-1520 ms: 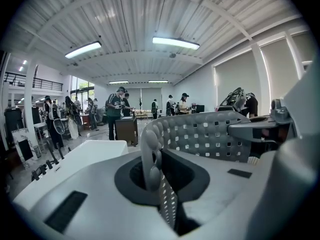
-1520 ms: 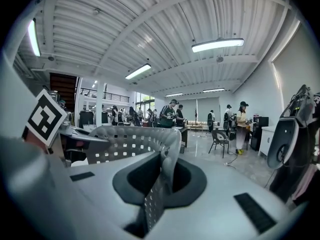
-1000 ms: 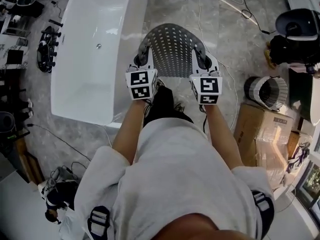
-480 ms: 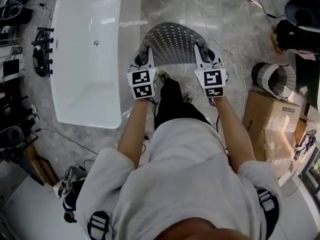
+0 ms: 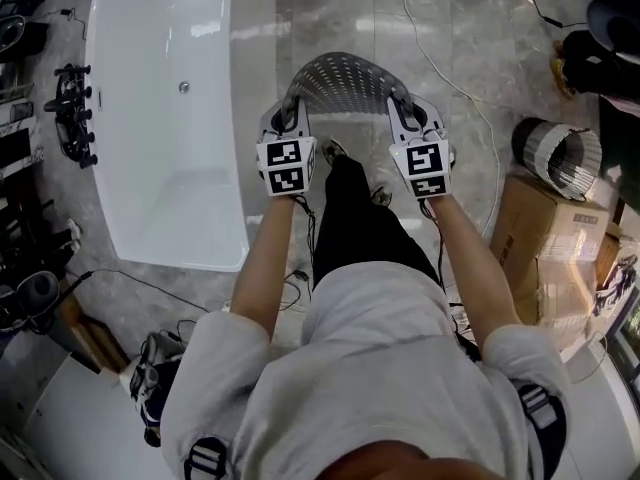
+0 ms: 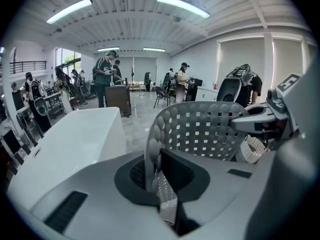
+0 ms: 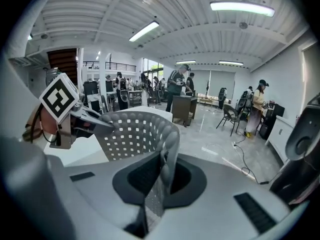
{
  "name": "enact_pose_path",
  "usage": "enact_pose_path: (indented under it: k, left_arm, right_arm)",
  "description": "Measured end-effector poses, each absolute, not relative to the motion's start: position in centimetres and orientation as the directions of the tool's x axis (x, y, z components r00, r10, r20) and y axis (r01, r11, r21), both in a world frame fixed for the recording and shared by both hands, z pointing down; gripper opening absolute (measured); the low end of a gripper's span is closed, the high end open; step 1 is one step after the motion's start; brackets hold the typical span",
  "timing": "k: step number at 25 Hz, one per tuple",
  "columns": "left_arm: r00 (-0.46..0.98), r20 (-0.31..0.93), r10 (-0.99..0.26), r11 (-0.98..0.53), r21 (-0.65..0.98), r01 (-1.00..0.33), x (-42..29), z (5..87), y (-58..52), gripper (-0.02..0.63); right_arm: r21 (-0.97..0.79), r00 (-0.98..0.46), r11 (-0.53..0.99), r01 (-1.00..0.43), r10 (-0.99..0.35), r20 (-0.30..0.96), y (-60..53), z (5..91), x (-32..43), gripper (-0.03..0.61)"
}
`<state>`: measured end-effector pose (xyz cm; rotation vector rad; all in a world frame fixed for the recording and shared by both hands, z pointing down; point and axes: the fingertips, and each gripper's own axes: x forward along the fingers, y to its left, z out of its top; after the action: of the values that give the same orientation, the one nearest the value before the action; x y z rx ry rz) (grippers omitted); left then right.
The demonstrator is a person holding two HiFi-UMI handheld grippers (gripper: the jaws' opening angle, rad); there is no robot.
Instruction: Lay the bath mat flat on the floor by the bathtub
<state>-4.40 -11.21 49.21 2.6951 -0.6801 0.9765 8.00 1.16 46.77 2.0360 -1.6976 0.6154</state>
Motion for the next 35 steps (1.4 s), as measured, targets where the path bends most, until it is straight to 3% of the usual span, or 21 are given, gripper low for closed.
enact_pose_path:
  k: [8,17,35]
  left_arm:
    - [0.655,0.683,-0.323,-0.893,0.008,-0.45,-4.5,56.5,-12.1,0.031]
    - [0.624,0.698,-0.35,-0.862,0.022,-0.507,-6.4,63.7,-12.2,0.031]
    - [0.554,0.747,-0.368,-0.835,-0.003,-0.55,-12.6,68.1,-12.3,0.031]
  right_arm:
    - [0.008,0.156,-0.193,-0.981,-0.768,0.622,-0.1,54.6,8.6,0.02]
    - [0.002,0.124,-0.16,-0.987,-0.753,0.646,0.4,61.6,5.6,0.02]
    - [-0.192,-0.049,-0.111,-0.975,-0.736,0.675,1.2,66.2,-1.4,0.021]
